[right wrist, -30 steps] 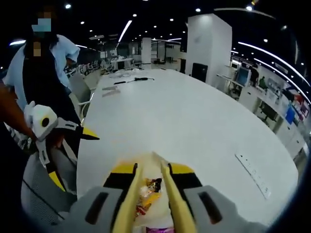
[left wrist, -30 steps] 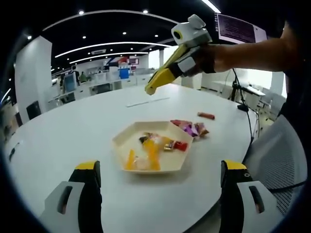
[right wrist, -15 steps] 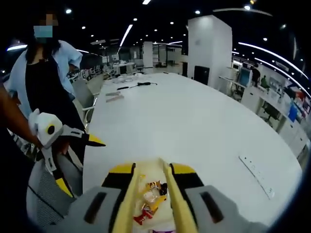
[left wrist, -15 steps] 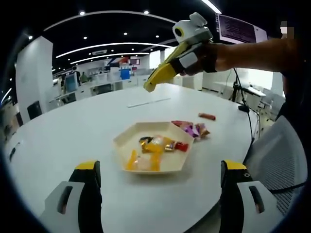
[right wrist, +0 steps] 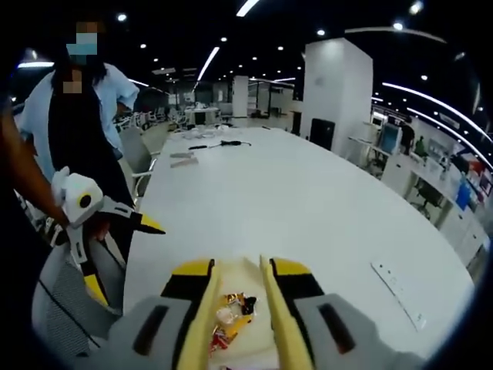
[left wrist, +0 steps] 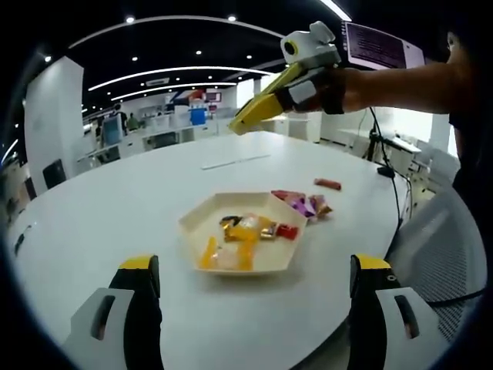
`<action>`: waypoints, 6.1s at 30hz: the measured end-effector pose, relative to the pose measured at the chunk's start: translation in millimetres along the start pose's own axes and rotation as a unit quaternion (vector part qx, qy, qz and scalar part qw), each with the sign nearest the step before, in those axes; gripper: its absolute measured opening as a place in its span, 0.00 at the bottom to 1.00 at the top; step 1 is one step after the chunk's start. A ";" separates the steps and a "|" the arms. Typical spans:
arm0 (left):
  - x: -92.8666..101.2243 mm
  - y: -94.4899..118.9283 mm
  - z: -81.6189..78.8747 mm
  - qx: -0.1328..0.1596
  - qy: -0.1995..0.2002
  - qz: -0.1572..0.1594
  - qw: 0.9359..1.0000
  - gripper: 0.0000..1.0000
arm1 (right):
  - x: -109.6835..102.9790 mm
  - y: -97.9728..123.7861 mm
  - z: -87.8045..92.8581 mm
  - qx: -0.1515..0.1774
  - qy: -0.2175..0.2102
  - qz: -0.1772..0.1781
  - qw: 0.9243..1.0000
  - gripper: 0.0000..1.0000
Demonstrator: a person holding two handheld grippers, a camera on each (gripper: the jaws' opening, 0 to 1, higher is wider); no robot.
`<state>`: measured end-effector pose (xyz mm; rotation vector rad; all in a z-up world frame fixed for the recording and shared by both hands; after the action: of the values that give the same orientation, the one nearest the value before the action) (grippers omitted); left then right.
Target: Place the target food into the container with the food tongs after gripping and lifting it, then release it inside without dropping or visibly crushing the food.
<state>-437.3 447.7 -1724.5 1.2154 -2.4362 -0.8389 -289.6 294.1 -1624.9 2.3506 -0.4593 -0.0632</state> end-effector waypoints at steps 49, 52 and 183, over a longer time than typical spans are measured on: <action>-2.9 3.1 0.1 0.006 0.008 -0.009 1.000 1.00 | 52.3 108.8 170.5 -0.097 -0.080 0.085 0.988 0.26; -2.9 2.5 0.6 0.004 0.006 -0.009 1.000 1.00 | 57.9 110.6 177.0 -0.103 -0.079 0.098 0.987 0.27; -2.4 0.4 1.7 -0.003 0.006 -0.009 1.000 1.00 | 85.5 93.5 174.9 -0.154 -0.150 0.107 0.971 0.22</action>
<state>-436.9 450.5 -1725.5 1.2376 -2.4161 -0.8412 -269.1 87.1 -1682.7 1.9799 -0.7881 -0.3659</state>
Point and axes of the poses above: the point that each gripper's makers call its tool centre point, and the gripper's own axes: y roughly backward along the fingers, x roughly to its right, z roughly out of its underside, the point moved 6 cm from there along y, roughly backward along the fingers, and after that the axes turned 13 degrees about -x, right-handed, at the moved point
